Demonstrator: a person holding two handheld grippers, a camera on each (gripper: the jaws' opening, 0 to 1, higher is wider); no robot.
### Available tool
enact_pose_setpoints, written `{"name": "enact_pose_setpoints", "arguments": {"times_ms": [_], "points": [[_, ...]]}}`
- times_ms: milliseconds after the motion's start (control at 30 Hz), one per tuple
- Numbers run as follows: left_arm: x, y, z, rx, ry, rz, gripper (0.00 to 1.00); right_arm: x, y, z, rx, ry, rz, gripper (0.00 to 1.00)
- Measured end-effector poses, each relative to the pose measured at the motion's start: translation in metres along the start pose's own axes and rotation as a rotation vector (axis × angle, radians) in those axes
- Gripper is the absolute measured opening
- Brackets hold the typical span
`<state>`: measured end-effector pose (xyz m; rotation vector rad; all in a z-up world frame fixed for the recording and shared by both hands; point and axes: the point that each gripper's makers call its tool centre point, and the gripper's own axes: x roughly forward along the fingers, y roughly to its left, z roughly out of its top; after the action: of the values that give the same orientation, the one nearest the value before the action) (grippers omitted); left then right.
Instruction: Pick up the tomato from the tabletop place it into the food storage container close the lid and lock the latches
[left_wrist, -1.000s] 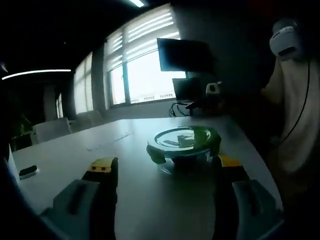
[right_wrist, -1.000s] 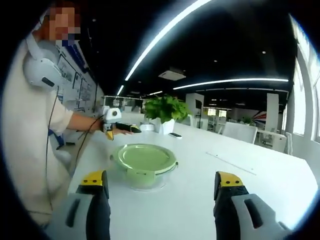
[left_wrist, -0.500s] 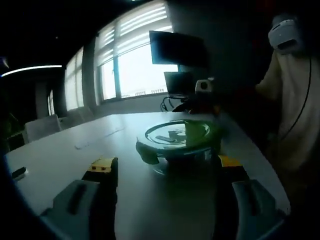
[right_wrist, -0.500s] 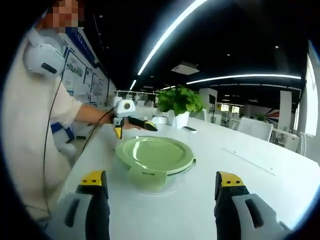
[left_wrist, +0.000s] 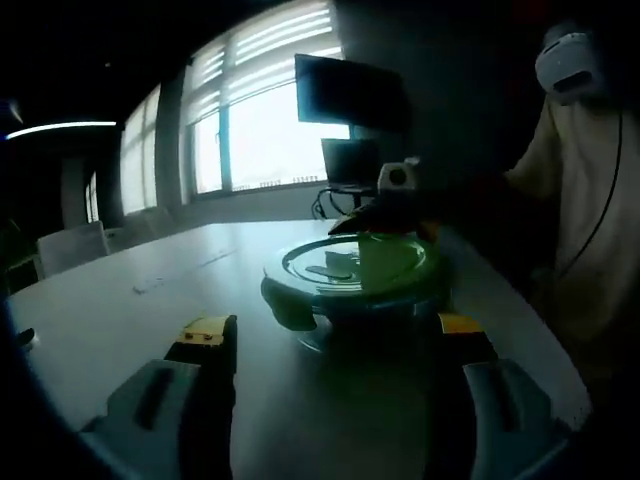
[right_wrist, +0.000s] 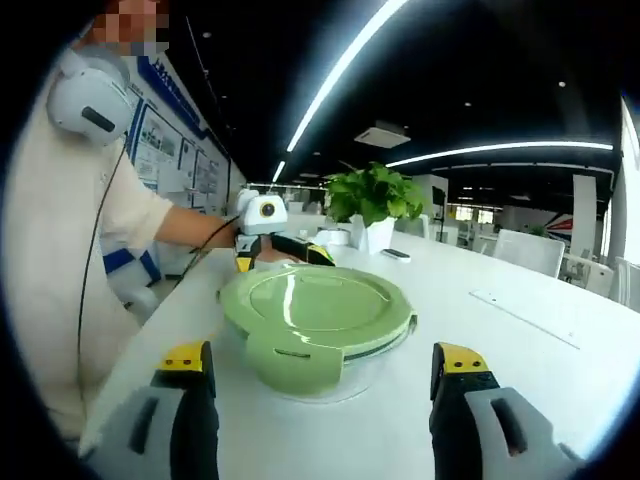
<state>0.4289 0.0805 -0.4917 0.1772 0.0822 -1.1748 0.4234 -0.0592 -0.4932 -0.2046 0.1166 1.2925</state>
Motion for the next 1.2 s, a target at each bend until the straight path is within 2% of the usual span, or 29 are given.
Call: {"name": "enact_pose_setpoints", "arguments": {"times_ms": [300, 600, 800, 1200], "points": [[0.009, -0.003, -0.011, -0.001, 0.027, -0.034, 0.7, 0.014, 0.001, -0.01, 0.009, -0.006, 0.031, 0.83], [0.018, -0.005, -0.015, 0.005, 0.038, -0.066, 0.7, 0.024, 0.005, -0.01, 0.016, -0.011, 0.058, 0.82], [0.023, -0.003, -0.013, 0.008, 0.029, -0.073, 0.7, 0.032, 0.007, -0.007, 0.004, -0.014, 0.077, 0.82], [0.037, -0.01, -0.011, 0.021, 0.027, -0.133, 0.71, 0.036, 0.006, -0.008, -0.002, -0.019, 0.086, 0.82]]}}
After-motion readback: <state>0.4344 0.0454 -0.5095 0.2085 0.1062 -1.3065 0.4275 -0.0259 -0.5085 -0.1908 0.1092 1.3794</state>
